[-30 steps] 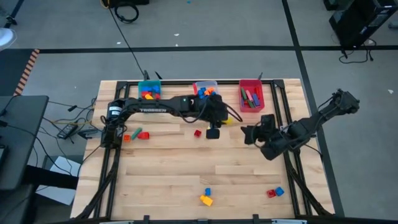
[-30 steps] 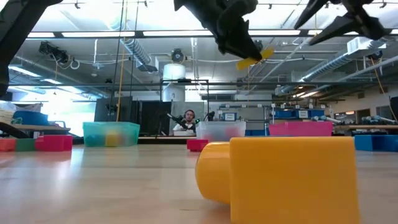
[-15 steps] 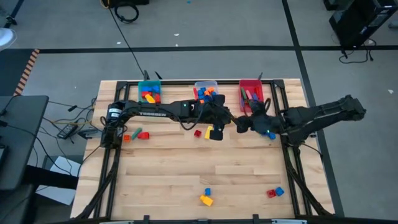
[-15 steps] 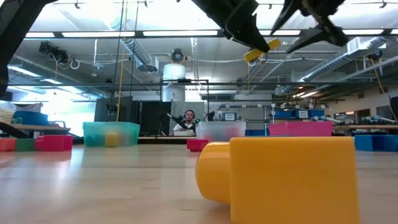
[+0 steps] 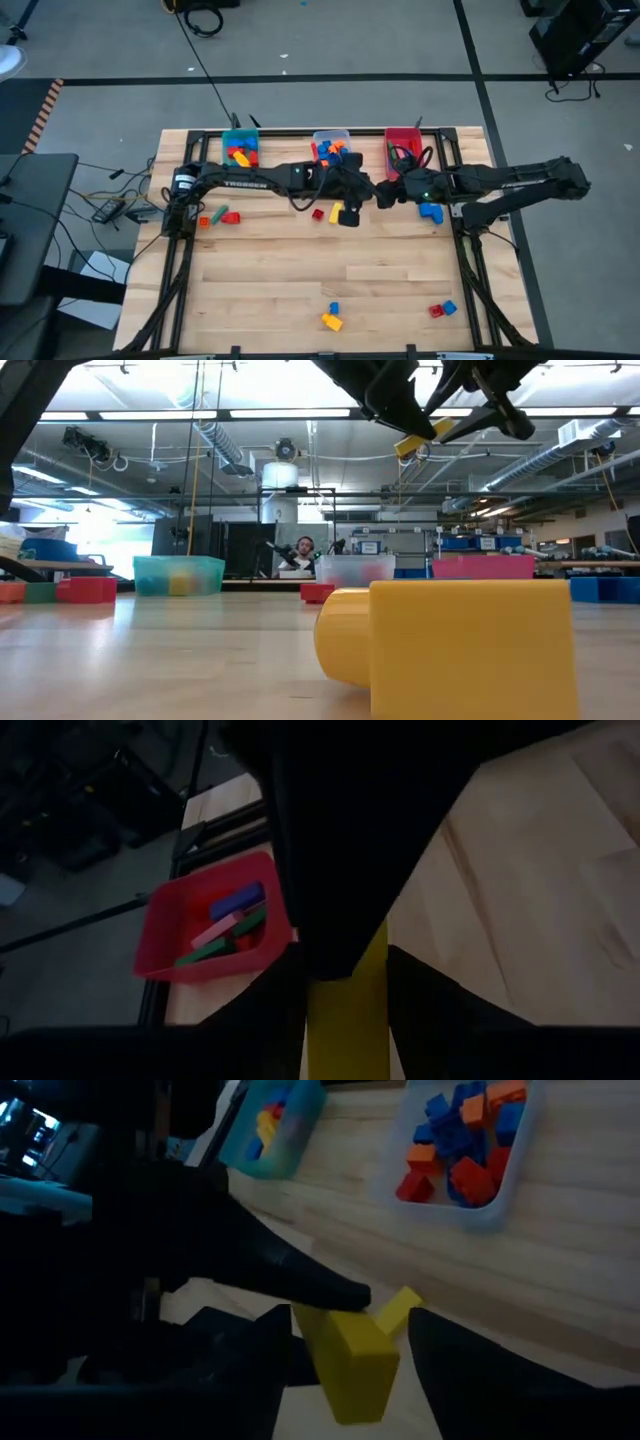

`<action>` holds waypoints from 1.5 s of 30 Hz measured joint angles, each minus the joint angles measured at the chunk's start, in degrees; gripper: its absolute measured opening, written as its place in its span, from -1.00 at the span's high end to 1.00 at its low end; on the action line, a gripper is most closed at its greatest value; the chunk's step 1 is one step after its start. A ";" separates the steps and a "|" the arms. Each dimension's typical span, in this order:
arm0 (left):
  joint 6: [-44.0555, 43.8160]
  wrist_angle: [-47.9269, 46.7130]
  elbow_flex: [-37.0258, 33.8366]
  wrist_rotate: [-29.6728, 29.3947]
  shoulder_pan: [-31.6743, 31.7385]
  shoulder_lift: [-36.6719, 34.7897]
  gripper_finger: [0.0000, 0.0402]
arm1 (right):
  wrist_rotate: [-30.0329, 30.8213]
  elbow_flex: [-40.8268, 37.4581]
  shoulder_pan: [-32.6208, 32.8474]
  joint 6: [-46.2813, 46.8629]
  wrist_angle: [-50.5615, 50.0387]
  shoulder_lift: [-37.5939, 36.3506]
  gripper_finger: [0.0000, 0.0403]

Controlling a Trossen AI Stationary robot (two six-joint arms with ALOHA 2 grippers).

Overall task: Sort blocks by size
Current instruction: Put the yellow block into the red bin

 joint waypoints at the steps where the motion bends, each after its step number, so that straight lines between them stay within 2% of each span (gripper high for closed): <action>1: 0.00 0.12 0.00 0.00 -0.03 0.00 0.40 | -0.54 0.00 -0.10 -0.03 -0.04 0.00 -0.02; 14: -0.87 2.76 0.00 -0.28 -0.01 -0.04 0.39 | -2.32 0.04 -0.30 -1.96 0.36 -0.09 0.60; 18: -1.30 2.24 0.01 -0.05 -0.01 -0.04 0.35 | -2.37 0.04 -0.28 -3.84 0.25 -0.04 0.62; 27: -0.72 1.50 0.04 -0.57 0.08 -0.09 0.04 | -2.50 0.04 -0.86 -5.37 -1.73 -0.51 0.57; 29: -0.34 1.29 0.04 -3.45 0.08 -0.09 0.01 | -2.50 0.03 -1.55 -5.40 -2.47 -1.19 0.60; 35: -0.93 -0.79 0.04 -18.87 0.00 -0.09 0.00 | -3.95 0.04 -5.05 -5.74 -5.70 -3.86 0.60; 38: -4.18 -3.82 0.04 -21.38 -0.31 -0.09 0.00 | -4.26 0.04 -8.16 -5.98 -9.33 -4.96 0.60; 40: -7.45 -5.82 0.04 -19.33 -0.38 -0.09 0.00 | -5.16 0.04 -10.91 -6.26 -11.86 -5.27 0.61; 45: -12.96 -5.13 -1.95 0.98 0.72 -0.09 0.00 | -8.91 0.04 -20.31 -11.47 -16.89 -4.47 0.61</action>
